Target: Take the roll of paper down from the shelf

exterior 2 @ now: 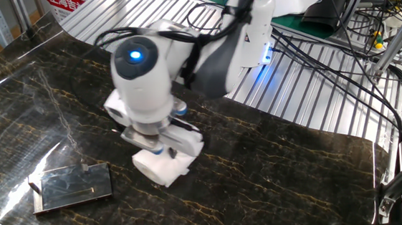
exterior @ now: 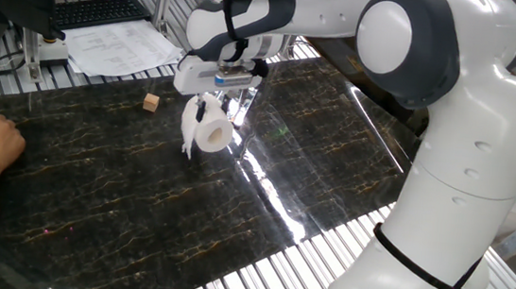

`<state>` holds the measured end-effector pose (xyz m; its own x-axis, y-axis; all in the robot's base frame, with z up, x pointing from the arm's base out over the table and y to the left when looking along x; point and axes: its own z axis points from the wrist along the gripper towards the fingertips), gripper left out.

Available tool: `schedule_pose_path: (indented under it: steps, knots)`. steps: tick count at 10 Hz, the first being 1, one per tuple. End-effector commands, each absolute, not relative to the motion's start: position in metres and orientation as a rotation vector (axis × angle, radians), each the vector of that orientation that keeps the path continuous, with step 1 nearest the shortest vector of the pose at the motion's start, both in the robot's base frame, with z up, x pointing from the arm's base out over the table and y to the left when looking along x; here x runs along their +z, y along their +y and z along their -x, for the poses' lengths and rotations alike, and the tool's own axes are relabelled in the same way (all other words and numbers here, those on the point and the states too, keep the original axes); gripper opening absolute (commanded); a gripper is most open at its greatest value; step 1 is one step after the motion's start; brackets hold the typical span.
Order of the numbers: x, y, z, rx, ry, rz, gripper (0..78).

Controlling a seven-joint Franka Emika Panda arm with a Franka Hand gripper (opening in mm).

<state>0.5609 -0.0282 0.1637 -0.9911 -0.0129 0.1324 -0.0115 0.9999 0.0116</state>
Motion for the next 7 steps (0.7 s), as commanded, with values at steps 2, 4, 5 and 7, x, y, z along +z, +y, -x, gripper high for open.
schedule_pose_path:
  steps: [2, 4, 5, 7]
  knots:
    - [0.1574, -0.0010, -0.5506, -0.012, -2.998, -0.173, 1.3]
    - [0.1513, 0.0010, -0.5521, -0.008, -3.010, -0.143, 1.3]
    - [0.1510, 0.0011, -0.5522, -0.011, -3.011, -0.136, 1.3]
    - [0.1510, 0.0011, -0.5522, -0.007, -3.013, -0.081, 1.3]
